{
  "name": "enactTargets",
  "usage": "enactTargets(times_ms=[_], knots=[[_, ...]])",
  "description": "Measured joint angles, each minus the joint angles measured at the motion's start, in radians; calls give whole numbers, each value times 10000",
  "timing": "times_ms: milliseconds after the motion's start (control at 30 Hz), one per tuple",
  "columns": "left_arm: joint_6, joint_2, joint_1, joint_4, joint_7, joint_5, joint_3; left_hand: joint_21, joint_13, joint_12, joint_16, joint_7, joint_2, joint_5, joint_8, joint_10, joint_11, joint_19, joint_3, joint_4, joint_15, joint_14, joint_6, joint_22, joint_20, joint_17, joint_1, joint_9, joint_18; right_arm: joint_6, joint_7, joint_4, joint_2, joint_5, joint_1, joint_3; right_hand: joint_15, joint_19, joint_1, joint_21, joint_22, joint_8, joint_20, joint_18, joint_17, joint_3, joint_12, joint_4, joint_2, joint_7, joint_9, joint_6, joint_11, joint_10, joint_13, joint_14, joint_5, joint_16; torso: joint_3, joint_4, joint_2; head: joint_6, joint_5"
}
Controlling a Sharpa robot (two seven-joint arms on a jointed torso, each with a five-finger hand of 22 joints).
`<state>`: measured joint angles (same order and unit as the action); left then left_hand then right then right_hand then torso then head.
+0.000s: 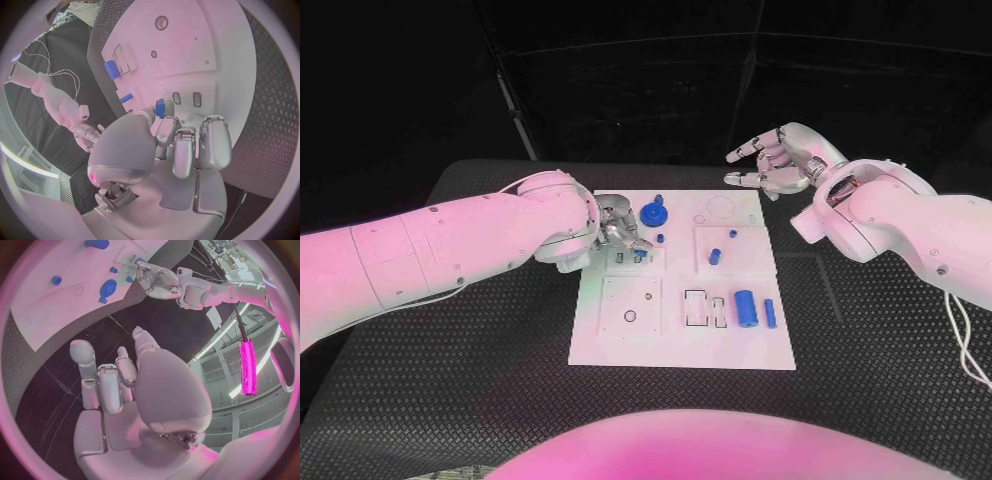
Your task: Assemble the parts on the task board
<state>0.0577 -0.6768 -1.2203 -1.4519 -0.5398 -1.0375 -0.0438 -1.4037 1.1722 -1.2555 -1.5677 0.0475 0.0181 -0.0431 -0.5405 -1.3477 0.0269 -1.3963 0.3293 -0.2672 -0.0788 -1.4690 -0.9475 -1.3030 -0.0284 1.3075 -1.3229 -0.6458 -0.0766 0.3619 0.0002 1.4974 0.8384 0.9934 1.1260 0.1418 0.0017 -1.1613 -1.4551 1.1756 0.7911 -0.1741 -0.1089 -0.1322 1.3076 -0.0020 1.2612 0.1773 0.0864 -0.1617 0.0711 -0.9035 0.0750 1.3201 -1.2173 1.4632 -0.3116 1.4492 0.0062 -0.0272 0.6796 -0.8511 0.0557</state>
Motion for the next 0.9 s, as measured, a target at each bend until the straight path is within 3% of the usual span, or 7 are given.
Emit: enactTargets(times_ms=[100, 300, 900], knots=[[-261, -64, 91, -86, 0, -148, -5, 0, -11, 0, 0, -30, 159, -34, -1, -36, 33, 0, 285, 119, -1, -1, -32, -34, 0, 0, 159, -50, -1, -23, 0, -29, -14, 8, 0, 0, 0, 0, 0, 0, -1, 0, 0, -1, 0, 0, 0, 0, 0, 0, 0, 0, 0, 0, 4, 0, 0, 0, 24, -23, -18, -30, 6], [-572, -96, 193, -87, 0, -448, -7, 0, -10, 0, 0, -30, 198, -34, -22, -37, 33, -34, 405, 65, -1, -1, -34, -52, 34, 0, 199, -100, -1, -57, 2, -69, -33, 36, 0, 0, 0, -1, 0, 0, -1, 0, 0, 0, -1, 0, 0, 0, 0, 0, 0, 0, 0, 0, 4, 0, 0, 0, 66, -48, -39, -96, 8], [-686, 283, 350, 348, -1, -1003, -8, -37, -25, 0, 0, -24, 316, -33, -39, -88, 55, -34, 566, 150, 0, 0, -34, -50, 34, -1, 320, -118, -1, -133, 9, -114, -118, 106, -1, -1, 0, -1, 0, 3, -22, 1, -1, -1, -2, 0, 0, 0, 0, 0, -8, 0, 0, 0, 3, 0, 0, 0, 70, -52, -34, -202, 58]])
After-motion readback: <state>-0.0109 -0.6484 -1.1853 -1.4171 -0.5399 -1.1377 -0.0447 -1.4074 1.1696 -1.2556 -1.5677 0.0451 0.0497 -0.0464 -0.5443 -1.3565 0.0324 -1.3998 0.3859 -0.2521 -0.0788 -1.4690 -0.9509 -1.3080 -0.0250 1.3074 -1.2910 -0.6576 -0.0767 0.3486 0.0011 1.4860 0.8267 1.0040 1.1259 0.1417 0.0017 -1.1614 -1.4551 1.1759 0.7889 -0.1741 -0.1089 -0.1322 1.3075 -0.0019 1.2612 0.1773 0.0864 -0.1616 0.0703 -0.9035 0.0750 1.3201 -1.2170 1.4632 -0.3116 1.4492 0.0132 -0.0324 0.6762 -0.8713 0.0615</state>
